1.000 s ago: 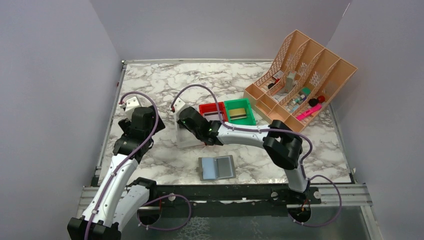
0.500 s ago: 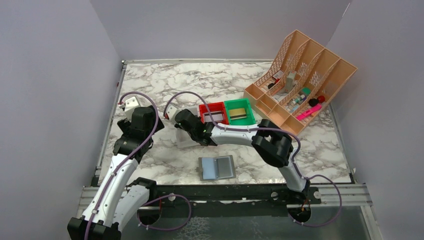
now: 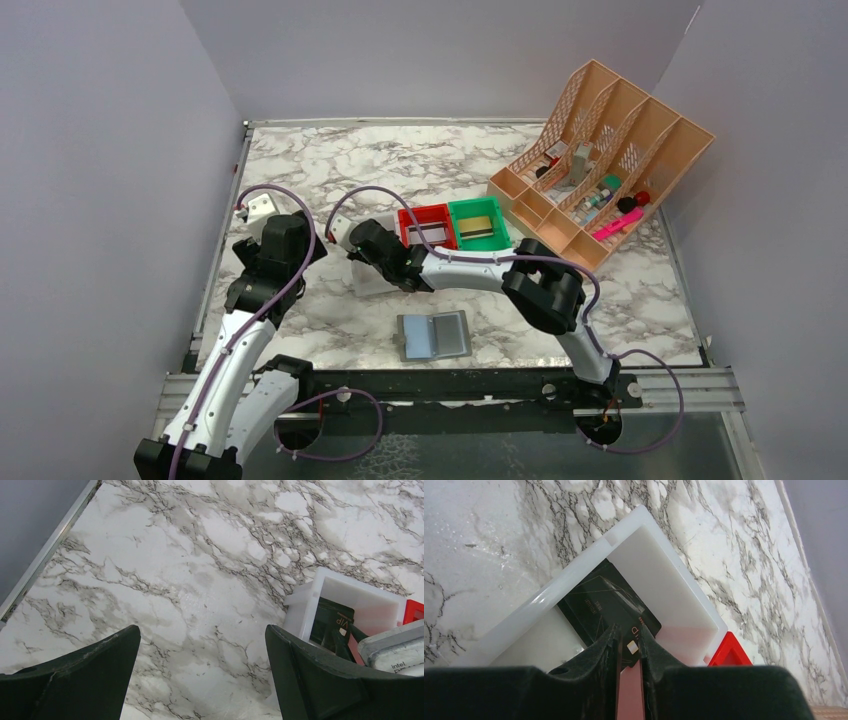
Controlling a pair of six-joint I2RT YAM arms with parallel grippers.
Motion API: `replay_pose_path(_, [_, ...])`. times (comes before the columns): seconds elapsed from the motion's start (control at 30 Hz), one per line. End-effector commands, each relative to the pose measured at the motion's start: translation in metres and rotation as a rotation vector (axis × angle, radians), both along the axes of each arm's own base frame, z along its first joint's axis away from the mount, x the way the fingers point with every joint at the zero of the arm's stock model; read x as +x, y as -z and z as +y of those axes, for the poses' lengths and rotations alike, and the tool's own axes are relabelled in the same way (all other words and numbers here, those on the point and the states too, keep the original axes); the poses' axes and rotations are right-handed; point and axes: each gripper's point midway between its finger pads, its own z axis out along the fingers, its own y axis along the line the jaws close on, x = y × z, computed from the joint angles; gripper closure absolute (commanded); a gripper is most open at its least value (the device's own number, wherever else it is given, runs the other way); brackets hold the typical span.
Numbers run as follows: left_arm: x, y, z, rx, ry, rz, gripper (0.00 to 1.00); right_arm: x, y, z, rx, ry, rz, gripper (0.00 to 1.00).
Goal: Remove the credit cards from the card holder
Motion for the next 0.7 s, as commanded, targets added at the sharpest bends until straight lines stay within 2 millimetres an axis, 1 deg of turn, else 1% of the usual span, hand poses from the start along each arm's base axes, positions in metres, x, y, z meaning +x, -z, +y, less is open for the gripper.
replay_pose_path(0.0, [0.001,-0.009,0.005,0.003,-0.028,-0.033,0.01,0.000,-0.002,0.005,0.006,-0.020,0.016,0.76])
replay_pose_path(0.17, [0.001,-0.009,0.004,-0.001,-0.021,-0.032,0.01,0.000,-0.006,0.001,0.029,0.012,0.035,0.76])
replay_pose_path(0.2, [0.001,-0.009,0.003,-0.002,-0.019,-0.032,0.01,-0.004,-0.008,0.003,0.064,0.019,0.076,0.76])
replay_pose_path(0.23, [0.001,-0.009,0.003,-0.003,-0.018,-0.032,0.01,-0.007,-0.010,0.004,0.103,0.021,0.132,0.78])
replay_pose_path(0.33, [0.001,-0.009,0.003,-0.002,-0.019,-0.031,0.01,-0.022,-0.017,0.007,0.253,0.041,0.346,0.90])
replay_pose_path(0.43, [0.001,-0.009,0.003,-0.002,-0.018,-0.031,0.01,-0.037,-0.018,0.012,0.357,0.036,0.526,0.97])
replay_pose_path(0.5, [0.001,-0.009,0.003,-0.003,-0.017,-0.033,0.01,-0.042,-0.012,0.013,0.370,0.061,0.585,0.98])
replay_pose_path(0.67, [0.001,-0.009,0.002,-0.005,-0.013,-0.032,0.01,-0.037,0.017,0.009,0.305,0.170,0.634,0.99])
